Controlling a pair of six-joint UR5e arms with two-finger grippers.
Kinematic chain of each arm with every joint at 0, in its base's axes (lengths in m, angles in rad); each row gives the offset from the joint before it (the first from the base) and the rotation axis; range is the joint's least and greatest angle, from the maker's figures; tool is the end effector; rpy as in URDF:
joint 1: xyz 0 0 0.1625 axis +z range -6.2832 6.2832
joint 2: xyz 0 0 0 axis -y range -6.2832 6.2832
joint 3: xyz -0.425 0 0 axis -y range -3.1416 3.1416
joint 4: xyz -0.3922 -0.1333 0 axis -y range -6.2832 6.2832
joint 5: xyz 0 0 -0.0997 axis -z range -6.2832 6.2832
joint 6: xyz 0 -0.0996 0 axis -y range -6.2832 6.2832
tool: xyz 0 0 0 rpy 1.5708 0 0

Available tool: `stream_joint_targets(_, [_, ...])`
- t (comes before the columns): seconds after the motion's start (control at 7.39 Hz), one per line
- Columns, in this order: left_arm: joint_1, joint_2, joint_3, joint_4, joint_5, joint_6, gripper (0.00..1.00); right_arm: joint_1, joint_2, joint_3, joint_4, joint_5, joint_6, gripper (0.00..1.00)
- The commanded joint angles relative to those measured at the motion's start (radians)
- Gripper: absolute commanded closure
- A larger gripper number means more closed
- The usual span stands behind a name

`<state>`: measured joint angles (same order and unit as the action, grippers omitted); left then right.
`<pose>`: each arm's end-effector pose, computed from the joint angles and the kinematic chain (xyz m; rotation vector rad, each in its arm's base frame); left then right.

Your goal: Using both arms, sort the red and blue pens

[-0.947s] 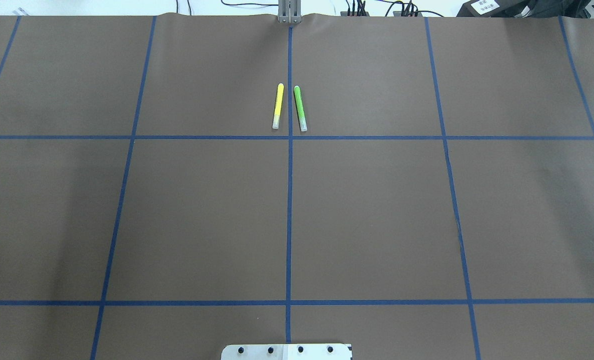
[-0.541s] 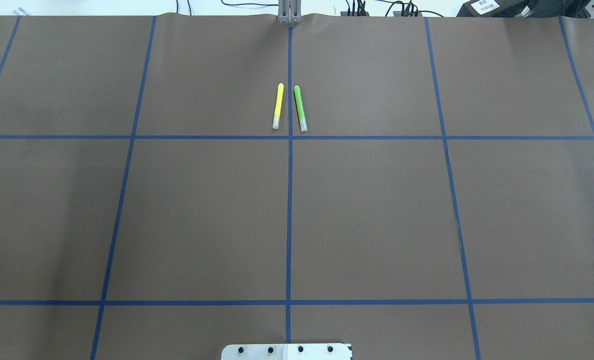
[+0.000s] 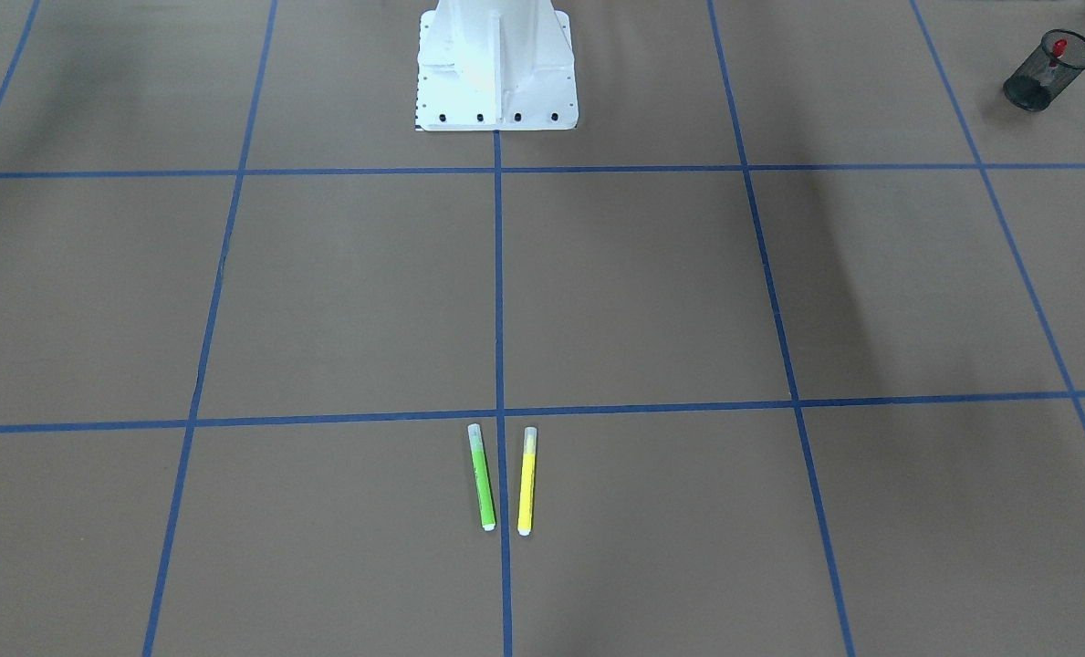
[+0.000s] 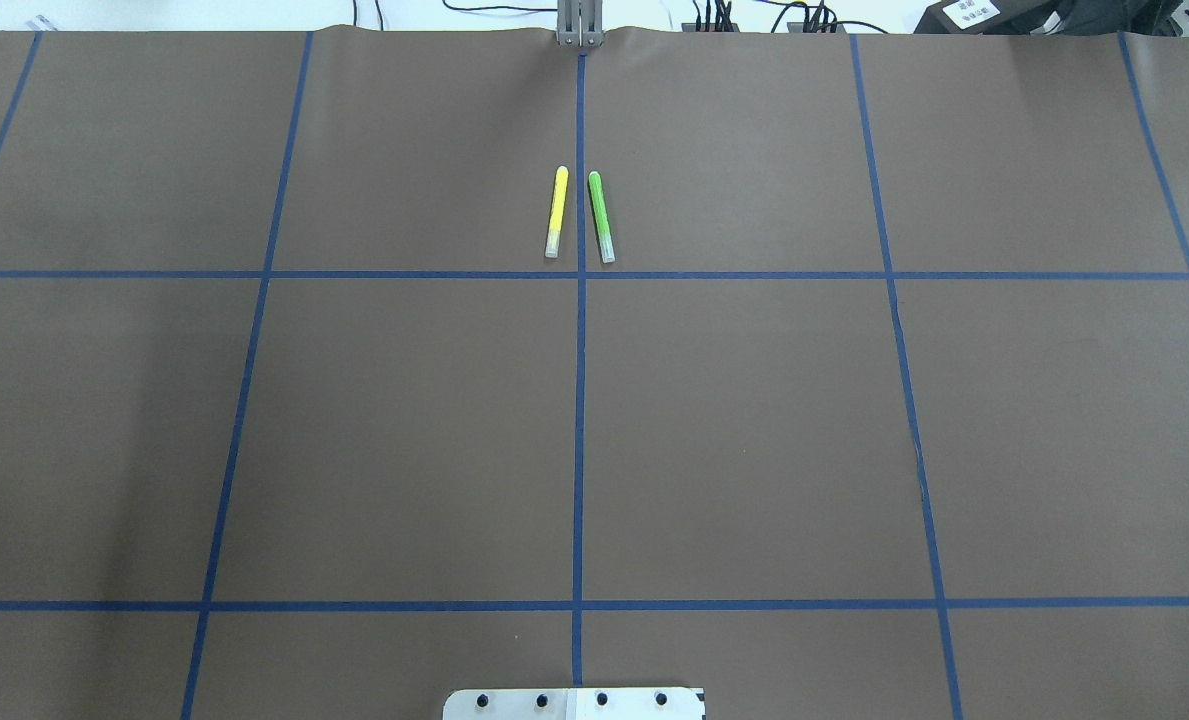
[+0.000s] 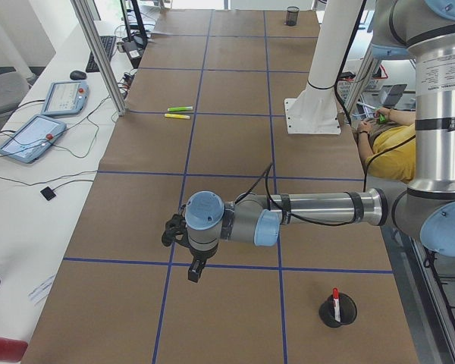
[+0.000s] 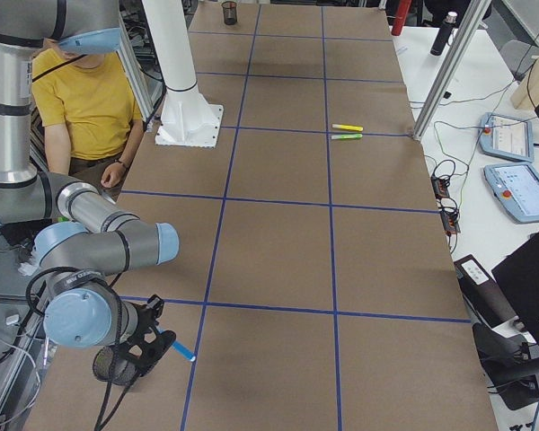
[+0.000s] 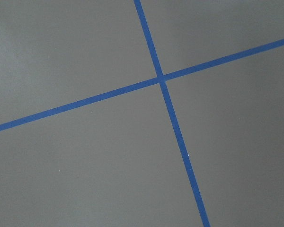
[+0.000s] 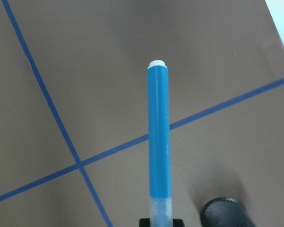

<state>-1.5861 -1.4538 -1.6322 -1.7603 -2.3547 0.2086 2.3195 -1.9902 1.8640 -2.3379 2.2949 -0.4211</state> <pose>-0.0699 -0.4492 0.6630 0.2141 0.7654 0.2355 0.1993 -0.1156 0.7245 -0.3432 -1.0469 0.6172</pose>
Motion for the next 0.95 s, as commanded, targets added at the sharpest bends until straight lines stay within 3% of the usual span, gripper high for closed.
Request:
stream_joint_targets(0.0, [0.000,0.000,0.000,-0.014,0.000,0.000,0.00,0.166,0.004,-0.002,-0.337,0.012,0.001,1.00])
stream_joint_targets(0.27, [0.000,0.000,0.000,-0.027,0.000,0.000,0.00,0.245,0.008,-0.044,-0.502,0.000,0.015,1.00])
stream_joint_targets(0.68, [0.000,0.000,0.000,-0.031,0.002,0.000,0.00,0.316,0.040,-0.141,-0.528,-0.063,0.039,1.00])
stream_joint_targets(0.81, [0.000,0.000,0.000,-0.045,0.002,0.000,0.00,0.328,0.062,-0.141,-0.522,-0.163,0.068,1.00])
